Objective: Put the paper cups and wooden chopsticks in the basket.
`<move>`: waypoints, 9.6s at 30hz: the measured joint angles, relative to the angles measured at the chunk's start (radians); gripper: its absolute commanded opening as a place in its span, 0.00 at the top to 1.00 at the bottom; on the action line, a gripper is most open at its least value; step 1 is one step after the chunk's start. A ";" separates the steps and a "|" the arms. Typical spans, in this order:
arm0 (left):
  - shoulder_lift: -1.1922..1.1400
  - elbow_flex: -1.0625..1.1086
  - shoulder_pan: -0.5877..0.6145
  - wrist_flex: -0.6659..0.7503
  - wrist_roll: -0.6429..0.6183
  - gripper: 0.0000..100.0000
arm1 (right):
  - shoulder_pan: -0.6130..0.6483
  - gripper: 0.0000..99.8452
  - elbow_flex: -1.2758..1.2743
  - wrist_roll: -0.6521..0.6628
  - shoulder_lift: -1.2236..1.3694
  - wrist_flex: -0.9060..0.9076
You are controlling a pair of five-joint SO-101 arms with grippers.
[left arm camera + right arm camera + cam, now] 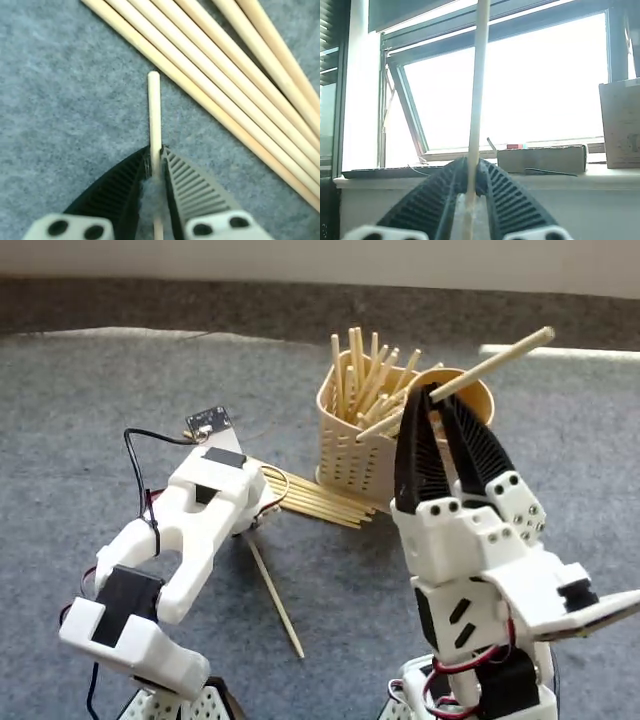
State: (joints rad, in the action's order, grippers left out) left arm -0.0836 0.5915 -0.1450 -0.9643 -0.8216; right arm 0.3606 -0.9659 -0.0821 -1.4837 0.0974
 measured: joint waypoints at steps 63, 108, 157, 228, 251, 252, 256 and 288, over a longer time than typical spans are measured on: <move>0.000 0.000 0.002 -0.015 0.002 0.99 | 0.212 0.99 -0.249 0.250 0.002 0.446; 1.112 0.000 0.127 -0.130 0.126 0.99 | 0.215 0.99 -0.706 0.255 -0.330 0.269; 0.710 0.064 -0.245 1.013 0.641 0.99 | 0.215 0.99 -0.706 0.255 -0.330 0.290; 1.157 0.215 0.180 0.032 0.430 0.99 | 0.215 0.99 -0.706 0.255 -0.330 0.290; 0.491 0.098 0.193 -0.009 0.046 0.90 | 0.215 0.99 -0.706 0.256 -0.330 0.290; 0.465 0.091 0.193 -0.009 0.034 0.91 | 0.215 0.99 -0.706 0.256 -0.330 0.290; 0.362 0.051 0.193 -0.009 -0.002 0.91 | 0.215 0.99 -0.706 0.256 -0.330 0.290; -0.270 -0.397 0.187 -0.009 -0.014 0.91 | 0.215 0.99 -0.706 0.256 -0.330 0.290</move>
State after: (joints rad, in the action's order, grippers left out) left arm -0.3537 0.1941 0.0422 -0.9735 -0.8355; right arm 0.5754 -1.6717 0.1741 -1.8136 0.3874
